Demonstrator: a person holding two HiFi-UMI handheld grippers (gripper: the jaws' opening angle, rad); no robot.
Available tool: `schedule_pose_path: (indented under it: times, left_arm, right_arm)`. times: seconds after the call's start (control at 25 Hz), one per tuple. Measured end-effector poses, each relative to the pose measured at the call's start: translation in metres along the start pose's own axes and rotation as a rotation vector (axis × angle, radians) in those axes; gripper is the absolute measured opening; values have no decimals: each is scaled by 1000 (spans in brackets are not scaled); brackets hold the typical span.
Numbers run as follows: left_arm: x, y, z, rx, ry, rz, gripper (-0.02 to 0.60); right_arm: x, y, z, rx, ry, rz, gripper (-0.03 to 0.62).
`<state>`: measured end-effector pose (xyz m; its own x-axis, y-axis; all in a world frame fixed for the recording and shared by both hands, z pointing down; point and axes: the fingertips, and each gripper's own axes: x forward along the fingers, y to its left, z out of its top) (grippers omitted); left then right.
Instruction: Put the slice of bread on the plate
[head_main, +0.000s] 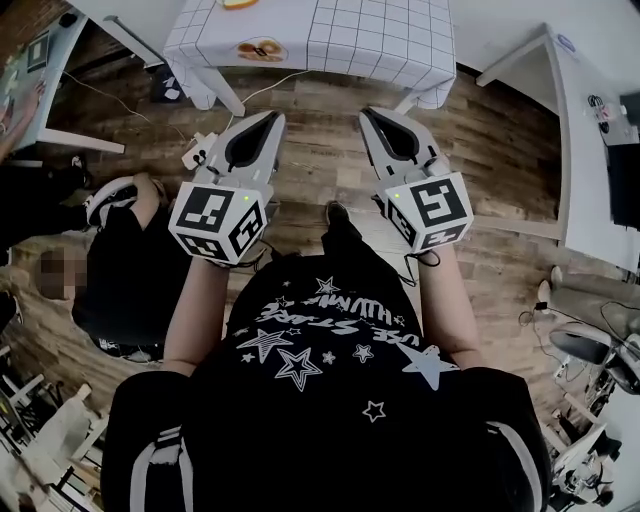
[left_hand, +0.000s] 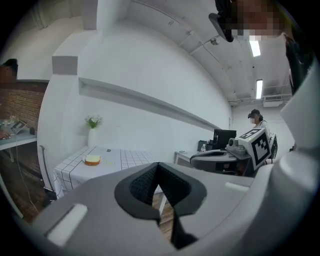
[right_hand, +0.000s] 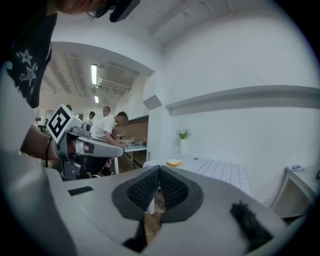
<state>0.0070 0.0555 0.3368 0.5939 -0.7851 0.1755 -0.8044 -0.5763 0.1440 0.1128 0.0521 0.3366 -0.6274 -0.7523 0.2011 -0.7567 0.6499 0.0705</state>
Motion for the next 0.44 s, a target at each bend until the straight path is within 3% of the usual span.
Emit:
schedule_pose_path:
  times: [0.44]
  left_arm:
    - [-77, -29, -26, 10, -18, -38, 9]
  right_arm:
    - [-52, 72, -8, -45, 1, -35, 14]
